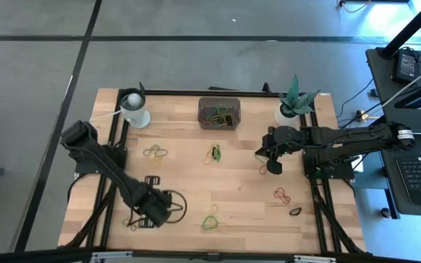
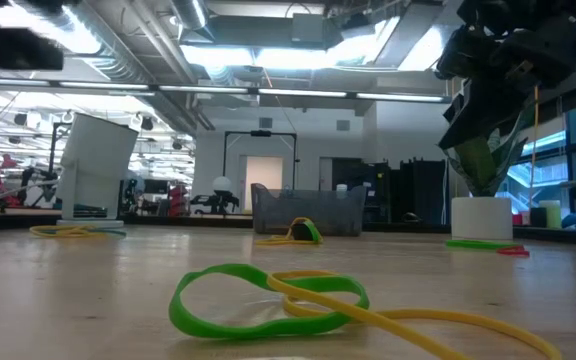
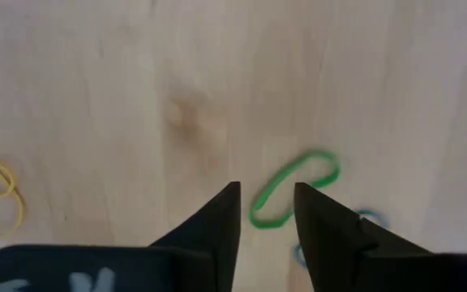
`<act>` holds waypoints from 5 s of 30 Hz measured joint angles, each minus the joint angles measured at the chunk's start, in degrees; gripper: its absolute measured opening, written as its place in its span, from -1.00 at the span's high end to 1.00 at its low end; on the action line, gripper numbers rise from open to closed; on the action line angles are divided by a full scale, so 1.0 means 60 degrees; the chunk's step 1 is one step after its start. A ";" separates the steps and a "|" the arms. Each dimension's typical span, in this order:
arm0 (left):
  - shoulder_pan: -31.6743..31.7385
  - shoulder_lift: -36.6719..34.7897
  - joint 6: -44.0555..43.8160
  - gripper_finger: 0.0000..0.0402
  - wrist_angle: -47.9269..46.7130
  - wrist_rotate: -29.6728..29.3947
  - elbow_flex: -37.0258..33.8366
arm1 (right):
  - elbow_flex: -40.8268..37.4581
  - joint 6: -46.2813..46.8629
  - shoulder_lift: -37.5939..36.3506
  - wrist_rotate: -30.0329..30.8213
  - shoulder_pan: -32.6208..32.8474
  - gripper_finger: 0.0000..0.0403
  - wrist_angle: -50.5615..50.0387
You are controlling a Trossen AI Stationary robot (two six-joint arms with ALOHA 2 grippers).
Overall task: Pick and place rubber bands into bin
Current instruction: Put the green rubber band into the bin
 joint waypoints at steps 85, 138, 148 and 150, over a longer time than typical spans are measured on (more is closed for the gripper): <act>-0.0850 0.0657 -0.0235 0.90 0.3111 0.0876 -0.2415 | 0.0000 0.0522 0.0007 0.0032 -0.0004 0.96 0.0240; 1.1265 0.2275 1.0046 0.98 0.2823 0.0332 0.5190 | 0.0000 0.1528 0.0004 0.0037 0.0000 0.96 0.1013; 1.1812 0.5053 1.0496 0.98 0.2405 0.0995 0.6967 | 0.0000 0.2298 0.0004 0.0729 0.0000 0.96 0.1009; 1.1777 0.5284 1.0589 0.98 0.2285 0.0995 0.6972 | 0.0000 0.2302 0.0004 0.0857 -0.0004 0.96 0.1009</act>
